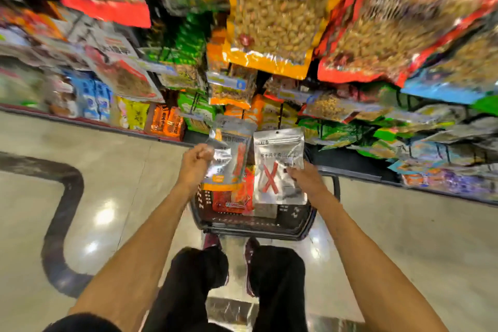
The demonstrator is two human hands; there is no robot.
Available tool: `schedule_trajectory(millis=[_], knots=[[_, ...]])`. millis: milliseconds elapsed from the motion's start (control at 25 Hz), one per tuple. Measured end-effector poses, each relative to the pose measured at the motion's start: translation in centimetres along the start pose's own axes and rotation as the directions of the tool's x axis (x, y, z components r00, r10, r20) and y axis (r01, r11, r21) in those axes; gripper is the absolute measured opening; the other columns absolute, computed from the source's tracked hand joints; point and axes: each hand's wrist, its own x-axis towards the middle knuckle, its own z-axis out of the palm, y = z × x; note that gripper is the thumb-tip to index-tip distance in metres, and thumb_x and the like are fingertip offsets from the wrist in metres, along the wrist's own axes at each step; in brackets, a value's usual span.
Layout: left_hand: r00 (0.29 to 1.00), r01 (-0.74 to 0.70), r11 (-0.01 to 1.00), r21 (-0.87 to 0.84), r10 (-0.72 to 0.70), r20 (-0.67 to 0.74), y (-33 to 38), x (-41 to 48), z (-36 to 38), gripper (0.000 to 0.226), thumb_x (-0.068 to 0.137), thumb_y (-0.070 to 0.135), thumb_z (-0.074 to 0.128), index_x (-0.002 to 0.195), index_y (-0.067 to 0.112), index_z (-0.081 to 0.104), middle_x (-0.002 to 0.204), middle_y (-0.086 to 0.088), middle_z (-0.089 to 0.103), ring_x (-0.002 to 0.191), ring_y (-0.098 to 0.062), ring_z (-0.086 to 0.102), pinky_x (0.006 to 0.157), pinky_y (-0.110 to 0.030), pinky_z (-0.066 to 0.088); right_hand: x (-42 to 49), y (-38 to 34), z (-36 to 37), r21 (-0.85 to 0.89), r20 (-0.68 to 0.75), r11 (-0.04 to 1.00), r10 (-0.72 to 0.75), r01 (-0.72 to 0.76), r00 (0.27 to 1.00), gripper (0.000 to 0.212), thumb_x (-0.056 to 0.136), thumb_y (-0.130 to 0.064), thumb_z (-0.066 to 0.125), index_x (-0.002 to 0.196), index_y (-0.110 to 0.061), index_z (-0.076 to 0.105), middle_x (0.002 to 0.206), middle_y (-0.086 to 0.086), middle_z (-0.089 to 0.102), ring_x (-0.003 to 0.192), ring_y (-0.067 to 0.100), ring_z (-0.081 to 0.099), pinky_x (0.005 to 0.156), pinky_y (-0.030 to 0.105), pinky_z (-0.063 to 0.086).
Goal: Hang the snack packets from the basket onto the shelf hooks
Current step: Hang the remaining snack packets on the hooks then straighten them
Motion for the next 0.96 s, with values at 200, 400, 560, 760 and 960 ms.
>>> schedule_trajectory(millis=[200, 400, 560, 760, 960], knots=[[0.991, -0.050, 0.987, -0.154, 0.030, -0.128, 10.9, -8.0, -4.2, 0.028, 0.100, 0.016, 0.054, 0.074, 0.009, 0.044, 0.064, -0.007, 0.024, 0.048, -0.009, 0.027, 0.043, -0.023, 0.025, -8.5, -8.5, -3.1, 0.038, 0.065, 0.979, -0.201, 0.199, 0.977, 0.037, 0.096, -0.022, 0.060, 0.131, -0.012, 0.056, 0.129, 0.004, 0.062, 0.113, 0.021, 0.059, 0.086, 0.029, 0.042], [0.934, -0.200, 0.958, -0.205, 0.124, -0.334, 16.7, -15.0, -7.8, 0.022, 0.101, 0.018, 0.051, 0.080, 0.021, 0.058, 0.054, -0.002, 0.046, 0.043, -0.006, 0.033, 0.039, -0.018, 0.028, -14.5, -14.1, -3.5, 0.098, 0.155, 0.898, -0.440, 0.429, 0.885, 0.035, 0.096, -0.026, 0.061, 0.129, -0.016, 0.054, 0.115, 0.005, 0.063, 0.107, 0.025, 0.061, 0.082, 0.031, 0.043], [0.869, -0.300, 0.927, -0.226, 0.167, -0.465, 19.8, -19.9, -10.4, 0.022, 0.103, 0.012, 0.045, 0.087, 0.019, 0.058, 0.039, 0.011, 0.049, 0.033, 0.000, 0.039, 0.039, -0.017, 0.031, -19.5, -17.8, -2.4, 0.089, 0.177, 0.784, -0.620, 0.615, 0.765, 0.020, 0.094, -0.020, 0.064, 0.113, -0.014, 0.064, 0.105, -0.001, 0.068, 0.098, 0.016, 0.063, 0.085, 0.033, 0.047], [0.796, -0.407, 0.874, -0.266, 0.197, -0.572, 20.3, -23.6, -16.6, 0.017, 0.098, 0.028, 0.057, 0.083, 0.018, 0.061, 0.072, -0.012, 0.057, 0.065, -0.019, 0.053, 0.063, -0.030, 0.043, -26.7, -22.0, 0.3, 0.179, 0.284, 0.680, -0.728, 0.712, 0.624, 0.030, 0.098, -0.022, 0.059, 0.128, -0.022, 0.061, 0.119, -0.011, 0.069, 0.109, 0.004, 0.064, 0.089, 0.024, 0.053], [0.776, -0.494, 0.804, -0.331, 0.237, -0.584, 20.8, -26.0, -23.8, 0.036, 0.093, 0.039, 0.064, 0.095, 0.004, 0.057, 0.095, -0.015, 0.061, 0.088, -0.027, 0.056, 0.081, -0.043, 0.046, -32.7, -25.2, 5.5, 0.211, 0.230, 0.625, -0.779, 0.752, 0.583, 0.019, 0.096, -0.014, 0.060, 0.113, -0.021, 0.066, 0.096, -0.015, 0.072, 0.088, -0.002, 0.067, 0.072, 0.015, 0.050]])
